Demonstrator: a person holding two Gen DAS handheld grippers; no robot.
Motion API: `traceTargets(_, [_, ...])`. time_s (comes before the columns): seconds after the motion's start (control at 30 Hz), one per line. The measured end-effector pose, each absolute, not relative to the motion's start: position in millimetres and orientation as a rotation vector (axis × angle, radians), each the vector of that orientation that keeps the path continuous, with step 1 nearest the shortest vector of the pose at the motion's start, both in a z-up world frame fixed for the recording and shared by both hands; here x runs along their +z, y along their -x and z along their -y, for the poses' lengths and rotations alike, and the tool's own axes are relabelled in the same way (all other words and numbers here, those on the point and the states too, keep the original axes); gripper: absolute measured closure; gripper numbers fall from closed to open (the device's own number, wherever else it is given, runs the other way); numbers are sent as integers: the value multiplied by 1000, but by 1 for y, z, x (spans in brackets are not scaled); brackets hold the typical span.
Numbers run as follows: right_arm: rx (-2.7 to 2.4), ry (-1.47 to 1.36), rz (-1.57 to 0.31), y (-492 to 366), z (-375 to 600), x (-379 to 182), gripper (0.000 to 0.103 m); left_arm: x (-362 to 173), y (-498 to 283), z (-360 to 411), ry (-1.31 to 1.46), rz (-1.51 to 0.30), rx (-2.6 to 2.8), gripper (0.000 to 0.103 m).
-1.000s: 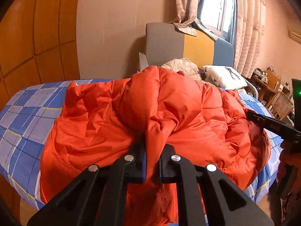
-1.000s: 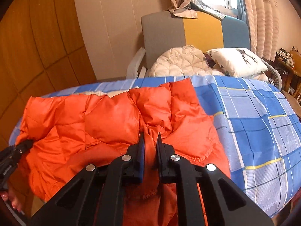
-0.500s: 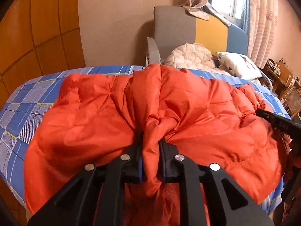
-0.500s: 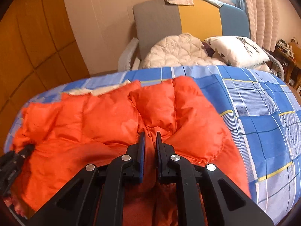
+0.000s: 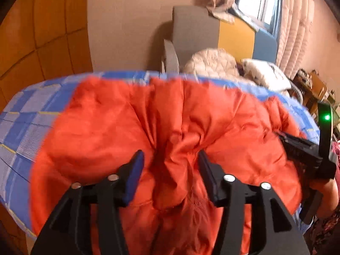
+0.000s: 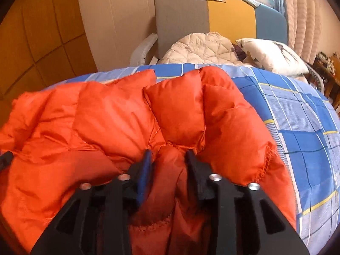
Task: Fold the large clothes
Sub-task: 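Open both tools and release the jacket fabric, then move both open tools to the edge of the folded jacket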
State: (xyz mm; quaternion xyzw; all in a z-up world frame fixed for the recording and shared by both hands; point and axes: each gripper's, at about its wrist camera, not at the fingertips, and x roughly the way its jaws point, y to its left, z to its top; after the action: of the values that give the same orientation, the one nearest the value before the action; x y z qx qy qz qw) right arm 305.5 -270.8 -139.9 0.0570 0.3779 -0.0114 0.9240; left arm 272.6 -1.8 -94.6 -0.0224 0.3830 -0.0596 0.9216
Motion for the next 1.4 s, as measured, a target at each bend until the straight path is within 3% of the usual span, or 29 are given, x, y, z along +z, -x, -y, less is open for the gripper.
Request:
traceTargets(0.03, [-20,-130,-746,-300,271,-132,43,-87,-271,1,38,-769,-117,46])
traceTargets(0.07, [-19,-124,-721,-295,269,-124,41,-80,-271,0,29,-753,-110,46])
traceTargets(0.27, [16,-2,-710,-304,246,-99,41,-68,-300,-3,-27,-746,-46,46])
traceTargets(0.5, [-43,73,-798,-352,237,-125,41,-95,-343,-5,-153,-799,60,44])
traceTargets(0.67, [-112,61,-849,-377,249,-151,41,-124,-363,-18,-190,-820,97,30])
traceTargets(0.83, [-121,60,-846,-385,249,-160,41,-138,-368,-25,-135,-821,77,26])
traceTargets(1.07, [-126,90,-846,-373,247,-156,39,-134,-337,-36,-114,-803,83,25])
traceTargets(1.4, [-133,134,-780,-289,247,-123,35,-118,-250,-73,1,-728,142,23])
